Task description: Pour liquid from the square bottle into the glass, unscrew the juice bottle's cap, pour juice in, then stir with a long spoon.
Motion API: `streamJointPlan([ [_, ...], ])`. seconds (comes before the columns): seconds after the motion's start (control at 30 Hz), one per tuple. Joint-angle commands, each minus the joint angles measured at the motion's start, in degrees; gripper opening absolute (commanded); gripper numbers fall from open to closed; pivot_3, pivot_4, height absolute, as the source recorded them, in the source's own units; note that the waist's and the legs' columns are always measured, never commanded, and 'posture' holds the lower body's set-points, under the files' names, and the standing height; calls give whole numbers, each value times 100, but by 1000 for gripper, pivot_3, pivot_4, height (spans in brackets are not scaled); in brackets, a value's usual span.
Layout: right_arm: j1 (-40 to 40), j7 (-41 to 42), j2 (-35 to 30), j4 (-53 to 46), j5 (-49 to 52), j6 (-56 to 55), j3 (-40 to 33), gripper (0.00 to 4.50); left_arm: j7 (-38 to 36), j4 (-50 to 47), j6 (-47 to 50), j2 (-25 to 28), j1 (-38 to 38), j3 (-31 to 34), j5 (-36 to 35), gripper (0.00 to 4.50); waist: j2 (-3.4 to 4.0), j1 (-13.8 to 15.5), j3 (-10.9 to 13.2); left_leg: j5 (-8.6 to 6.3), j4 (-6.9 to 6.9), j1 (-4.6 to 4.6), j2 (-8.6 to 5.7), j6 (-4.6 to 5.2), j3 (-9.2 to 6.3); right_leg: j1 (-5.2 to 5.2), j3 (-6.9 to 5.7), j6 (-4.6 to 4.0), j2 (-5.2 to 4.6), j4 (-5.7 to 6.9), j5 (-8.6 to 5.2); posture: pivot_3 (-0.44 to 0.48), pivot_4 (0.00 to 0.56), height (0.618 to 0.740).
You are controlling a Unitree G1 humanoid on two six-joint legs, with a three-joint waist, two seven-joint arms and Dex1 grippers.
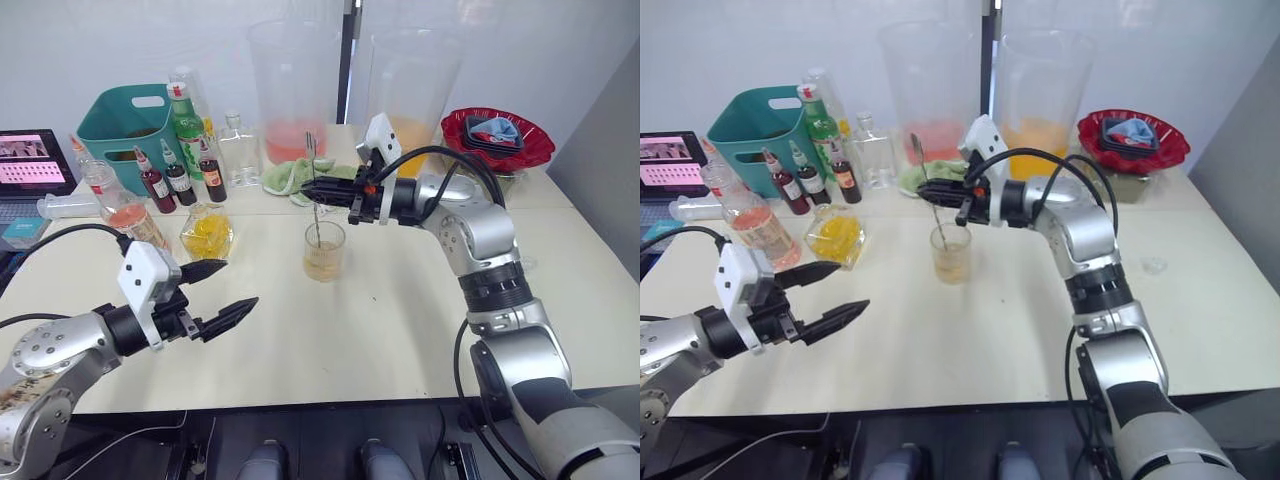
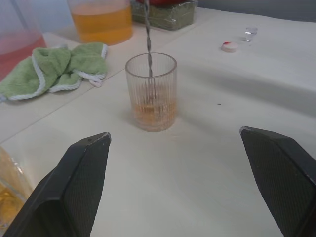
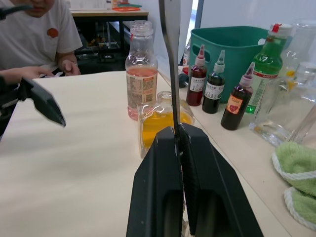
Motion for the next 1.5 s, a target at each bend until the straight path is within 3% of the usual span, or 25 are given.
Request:
streamJointPlan([
  [0.03, -25, 244, -179, -257, 190, 301, -77, 0, 109, -69, -32, 45, -93, 189, -106, 4442, 0, 3, 0, 0, 0, 0, 0, 0, 1, 1, 0, 0, -1, 0, 0, 0, 150, 740],
  [0.3, -168, 299, -400, 27, 55, 220, -124, 0, 406, -339, -62, -153, -16, 64, -151, 4442, 0, -9, 0, 0, 0, 0, 1, 0, 1, 1, 1, 0, 0, 0, 0, 0, 150, 740],
  [0.73, -317, -214, 96, 651, -321, -651, -125, 0, 314, -136, -174, -172, -148, -229, -14, 4442, 0, -4, 0, 0, 0, 0, 0, 0, 2, 1, 1, 0, 1, 1, 0, 0, 150, 740],
  [1.1, -396, -56, 283, 541, -6, -211, -290, 0, 217, -65, -213, -179, -179, -311, 65, 4442, 0, -9, 0, 0, 0, 0, 1, 0, 2, 1, 1, 0, 1, 1, 0, 0, 150, 740],
  [1.3, -518, 226, 11, 356, 130, 556, -170, 0, 161, 30, -233, -190, -315, -474, 154, 4442, 0, -3, 0, 0, 0, 0, 0, 0, 1, 1, 0, 0, 1, 1, 0, 0, 150, 740],
  [1.5, -690, 610, -420, 498, -108, 575, 59, 0, 38, 192, -292, -138, -470, -560, 255, 4442, 0, 2, 0, 0, 0, 0, -1, 0, 3, 1, -1, 0, 1, -2, 0, 0, 150, 740],
])
